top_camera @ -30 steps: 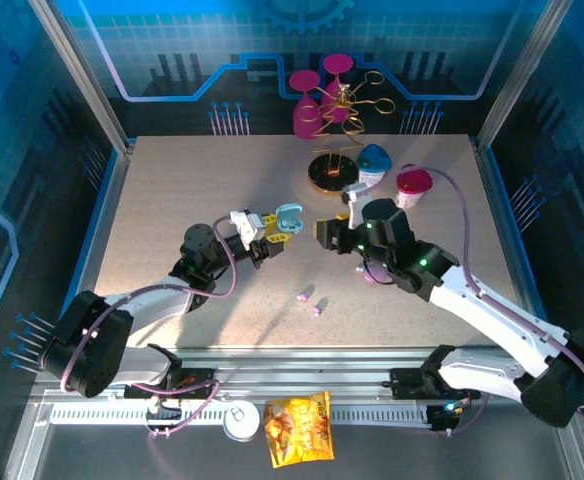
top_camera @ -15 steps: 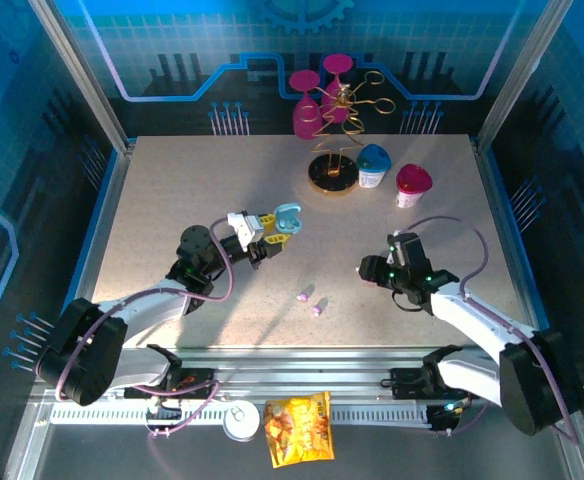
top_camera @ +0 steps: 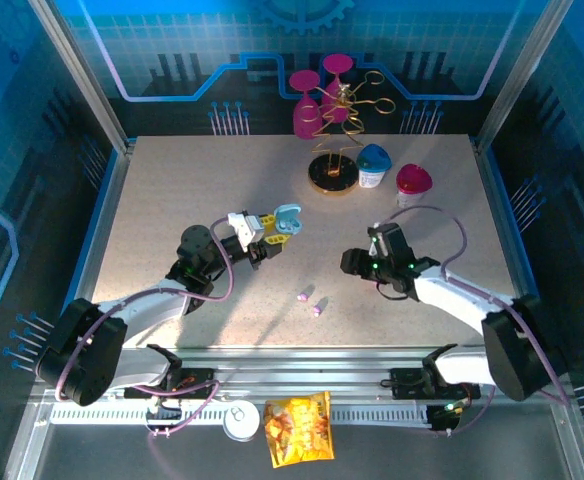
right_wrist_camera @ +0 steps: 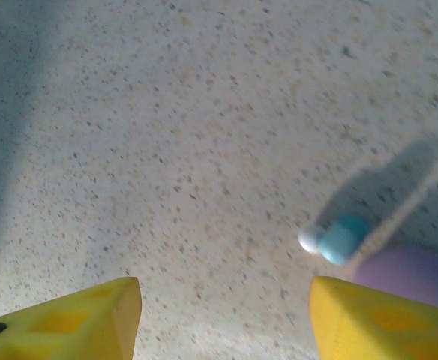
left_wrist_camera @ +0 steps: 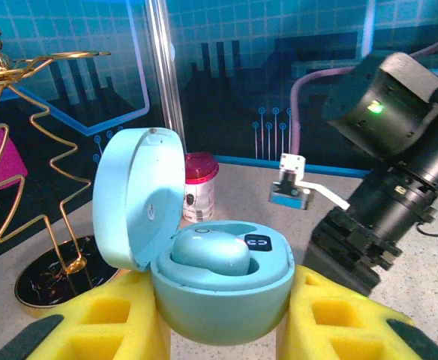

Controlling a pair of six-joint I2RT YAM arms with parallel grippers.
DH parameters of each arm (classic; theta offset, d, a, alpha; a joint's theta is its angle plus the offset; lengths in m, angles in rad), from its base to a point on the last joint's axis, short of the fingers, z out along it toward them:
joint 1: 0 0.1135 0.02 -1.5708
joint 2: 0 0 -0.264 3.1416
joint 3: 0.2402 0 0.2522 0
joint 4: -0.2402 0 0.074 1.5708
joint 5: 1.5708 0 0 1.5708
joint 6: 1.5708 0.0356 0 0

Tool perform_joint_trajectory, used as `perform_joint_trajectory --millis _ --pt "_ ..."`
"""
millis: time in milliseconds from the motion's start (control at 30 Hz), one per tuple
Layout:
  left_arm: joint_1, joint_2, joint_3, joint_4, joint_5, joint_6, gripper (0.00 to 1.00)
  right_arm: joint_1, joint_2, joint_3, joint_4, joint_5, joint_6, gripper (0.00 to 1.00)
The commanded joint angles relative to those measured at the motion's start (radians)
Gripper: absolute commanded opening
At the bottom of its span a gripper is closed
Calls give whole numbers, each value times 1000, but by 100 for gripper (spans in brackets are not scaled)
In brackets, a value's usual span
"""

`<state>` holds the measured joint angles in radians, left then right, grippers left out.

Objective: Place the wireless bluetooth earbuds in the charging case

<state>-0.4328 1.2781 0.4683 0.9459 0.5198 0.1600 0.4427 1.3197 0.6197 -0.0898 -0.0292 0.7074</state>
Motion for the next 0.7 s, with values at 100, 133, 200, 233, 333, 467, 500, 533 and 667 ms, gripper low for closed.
perform_joint_trajectory --millis 100,133,200,233,333,467,500,533,667 --pt "-1 -51 -8 -7 4 20 15 -20 124 77 29 -5 -45 61" --pt "-1 -56 -11 -11 1 22 15 -27 144 85 32 -9 -44 61" --pt "-1 -68 -13 -25 0 25 15 -41 176 95 29 -17 -48 62" --pt "-1 -74 -13 -35 2 27 15 -45 187 96 25 -10 -50 62" --pt "-1 -92 -14 -49 -2 35 15 -45 192 83 4 10 -52 62" --pt "-1 -112 -13 -70 -3 44 15 -47 143 33 -17 44 -48 62" --pt "-1 -115 -13 -74 -3 45 15 -47 127 21 -28 58 -48 62" --pt "-1 -117 -12 -75 -3 47 15 -48 111 12 -41 69 -46 62" --pt "-1 -110 -8 -74 0 46 15 -49 65 -5 -60 71 -46 62"
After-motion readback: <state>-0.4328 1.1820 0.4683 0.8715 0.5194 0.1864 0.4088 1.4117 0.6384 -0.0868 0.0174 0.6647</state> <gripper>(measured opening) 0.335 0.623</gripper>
